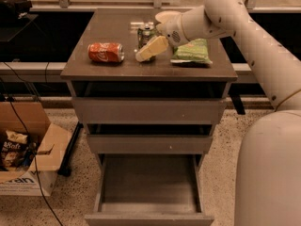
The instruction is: Place green can into bottom drawer
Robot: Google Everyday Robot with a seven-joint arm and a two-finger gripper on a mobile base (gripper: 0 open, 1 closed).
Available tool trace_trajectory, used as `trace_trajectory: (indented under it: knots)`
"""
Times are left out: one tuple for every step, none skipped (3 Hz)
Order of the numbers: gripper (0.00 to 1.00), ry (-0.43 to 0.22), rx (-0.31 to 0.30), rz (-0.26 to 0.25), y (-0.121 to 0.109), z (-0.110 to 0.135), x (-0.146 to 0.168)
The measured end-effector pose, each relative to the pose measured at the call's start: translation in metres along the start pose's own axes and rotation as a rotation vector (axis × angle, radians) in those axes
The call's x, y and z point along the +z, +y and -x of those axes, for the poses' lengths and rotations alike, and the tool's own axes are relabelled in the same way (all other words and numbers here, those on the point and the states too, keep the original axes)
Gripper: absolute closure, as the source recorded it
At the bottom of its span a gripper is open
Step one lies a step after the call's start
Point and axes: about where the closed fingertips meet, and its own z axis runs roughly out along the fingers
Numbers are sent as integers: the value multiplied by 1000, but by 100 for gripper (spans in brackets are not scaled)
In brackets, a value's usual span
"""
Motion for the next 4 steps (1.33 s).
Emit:
trace_trajectory:
  knots:
    - [0,-29,14,9,-9,3,8]
    - [0,-55,19,22,-15,10,19]
    - [0,-79,28,32,-22,17,30]
    - [19,-86,50,23,-27,18,35]
